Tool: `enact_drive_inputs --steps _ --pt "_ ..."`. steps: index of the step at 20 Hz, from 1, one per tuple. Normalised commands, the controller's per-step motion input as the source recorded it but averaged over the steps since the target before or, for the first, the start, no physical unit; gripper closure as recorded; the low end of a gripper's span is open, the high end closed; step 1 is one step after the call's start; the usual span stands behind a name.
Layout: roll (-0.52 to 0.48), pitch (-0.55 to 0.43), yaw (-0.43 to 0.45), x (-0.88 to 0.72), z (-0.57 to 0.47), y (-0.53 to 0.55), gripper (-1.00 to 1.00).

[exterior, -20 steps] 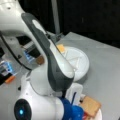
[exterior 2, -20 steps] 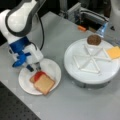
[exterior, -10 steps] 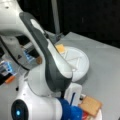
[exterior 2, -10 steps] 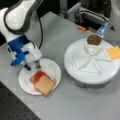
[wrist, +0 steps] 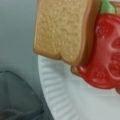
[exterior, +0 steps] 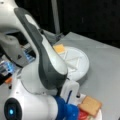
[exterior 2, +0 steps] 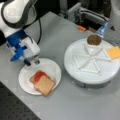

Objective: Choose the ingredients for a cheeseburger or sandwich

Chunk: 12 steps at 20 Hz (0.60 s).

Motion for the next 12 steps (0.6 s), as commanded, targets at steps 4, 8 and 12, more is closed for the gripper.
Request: enact_drive_inputs --steps 4,8,12 --pt "-0.390 0.213 -0.059 -0.41 0.31 0.34 -1.00" --pt "-0.437 0.150 -0.126 -0.61 0.30 0.47 -1.00" --pt "-0.570 0.074 -0.185 -0.73 0.22 0.52 -1.00"
